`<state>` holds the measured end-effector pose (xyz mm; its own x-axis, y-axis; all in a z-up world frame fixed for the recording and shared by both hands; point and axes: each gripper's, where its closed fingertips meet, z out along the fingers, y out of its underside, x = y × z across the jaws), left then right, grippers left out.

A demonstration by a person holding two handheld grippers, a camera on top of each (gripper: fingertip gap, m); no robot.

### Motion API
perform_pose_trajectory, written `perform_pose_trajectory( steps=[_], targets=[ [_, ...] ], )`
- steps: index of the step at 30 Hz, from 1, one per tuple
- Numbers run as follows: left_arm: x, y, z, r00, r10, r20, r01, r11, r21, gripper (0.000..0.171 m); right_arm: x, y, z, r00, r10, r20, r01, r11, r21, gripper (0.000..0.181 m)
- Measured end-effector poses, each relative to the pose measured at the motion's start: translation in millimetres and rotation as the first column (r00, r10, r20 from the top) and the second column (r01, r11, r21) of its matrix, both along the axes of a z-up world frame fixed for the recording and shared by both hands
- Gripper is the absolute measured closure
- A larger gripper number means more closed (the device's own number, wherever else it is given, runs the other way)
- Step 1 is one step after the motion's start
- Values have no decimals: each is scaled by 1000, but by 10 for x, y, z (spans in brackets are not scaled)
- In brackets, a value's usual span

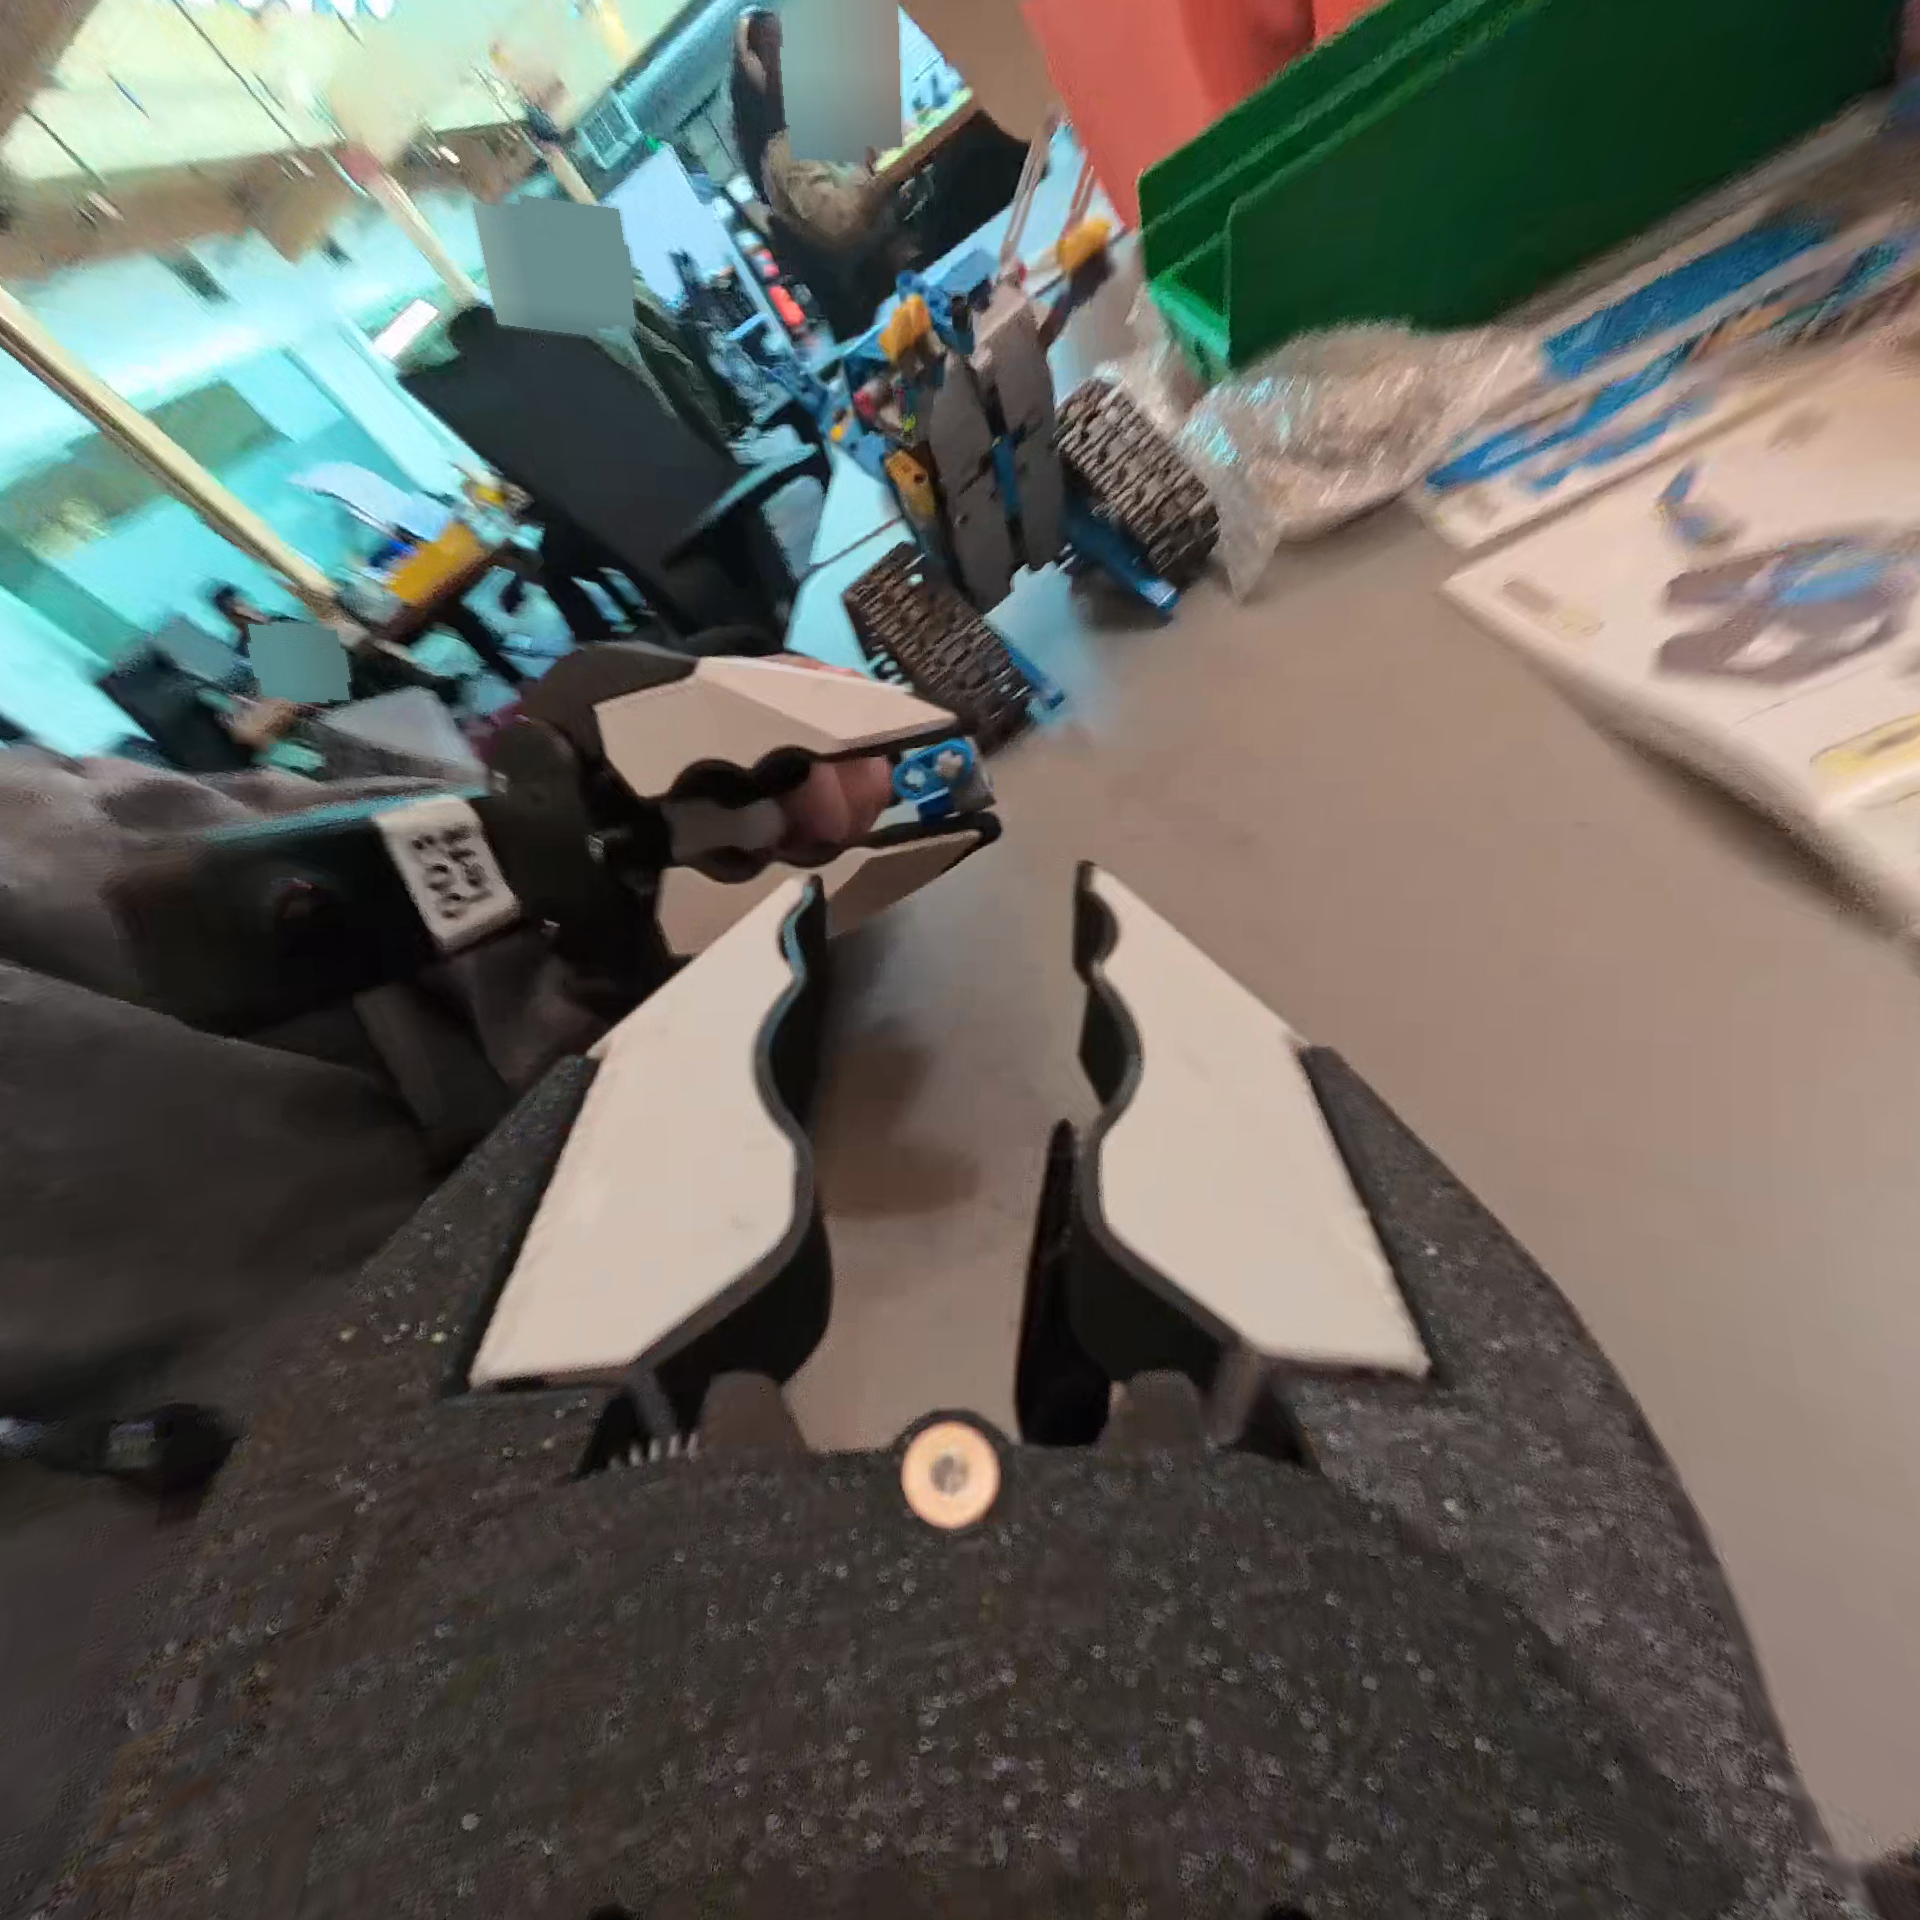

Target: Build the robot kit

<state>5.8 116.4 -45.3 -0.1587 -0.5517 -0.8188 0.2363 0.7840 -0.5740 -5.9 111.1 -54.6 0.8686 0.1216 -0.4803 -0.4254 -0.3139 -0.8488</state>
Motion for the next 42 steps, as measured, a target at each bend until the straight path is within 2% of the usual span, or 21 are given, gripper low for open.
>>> perform_pose_trajectory(
  steps=[2, 3, 7, 9, 11, 17, 19, 21, 23, 24, 26, 28, 29, 31, 33, 37, 39, 42],
  targets=[
    [-13, -38, 13, 1000, -21, 9, 21, 1000, -5, 157, 65, -25, 73, 978, -101, 185, 87, 993, 79, 146],
    [-15, -54, 5, 1000, -26, 9, 26, 1000, 2, 157, 66, -34, 97, 966, -122, 226, 101, 989, 105, 148],
    [-45, -138, -11, 998, -52, 17, 52, 998, 26, 157, -33, -1, 151, 967, -84, 242, 57, 991, 119, 147],
    [-50, -155, -25, 998, -53, 19, 52, 998, 41, 157, -44, -4, 141, 960, -79, 270, 51, 993, 109, 162],
    [-54, -171, -46, 998, -62, 3, 62, 997, 34, 157, -31, -20, 118, 951, -84, 297, 58, 994, 97, 166],
    [-24, -189, -114, 987, -107, -119, 93, 988, -121, 154, 5, -63, 56, 911, -96, 401, 76, 995, 66, 167],
    [3, -137, -116, 980, -116, -159, 84, 977, -195, 152, 66, -79, 79, 884, -137, 447, 111, 990, 84, 167],
    [19, -100, -110, 963, -163, -215, 92, 947, -308, 152, 158, -124, 106, 818, -188, 544, 160, 982, 98, 166],
    [25, -88, -136, 927, -245, -284, 105, 896, -431, 152, 245, -172, 131, 725, -235, 648, 211, 971, 115, 166],
    [33, -78, -147, 908, -281, -312, 102, 869, -484, 152, 240, -183, 167, 714, -245, 656, 209, 969, 135, 167],
    [62, -37, -127, 890, -322, -322, 97, 825, -556, 152, 226, -190, 213, 770, -249, 587, 192, 968, 159, 166],
    [86, 6, -90, 895, -323, -308, 91, 808, -582, 152, 252, -208, 239, 845, -246, 475, 183, 967, 175, 166],
    [83, 3, -85, 893, -331, -306, 94, 801, -591, 152, 275, -225, 264, 861, -253, 441, 184, 964, 193, 166],
    [68, -6, -72, 877, -365, -313, 96, 770, -630, 152, 285, -259, 356, 842, -274, 465, 169, 952, 255, 167],
    [67, 12, -41, 861, -405, -308, 94, 722, -686, 152, 298, -260, 346, 788, -282, 547, 160, 952, 260, 167],
    [46, -1, -15, 791, -525, -313, 78, 594, -800, 149, 213, -220, 340, 728, -274, 629, 115, 953, 282, 167],
    [26, -4, 18, 767, -569, -297, 79, 543, -836, 148, 187, -216, 361, 765, -262, 588, 98, 950, 296, 167],
    [-7, -29, 34, 732, -619, -285, 83, 497, -864, 148, 179, -249, 429, 828, -251, 502, 83, 940, 332, 167]
  ],
)
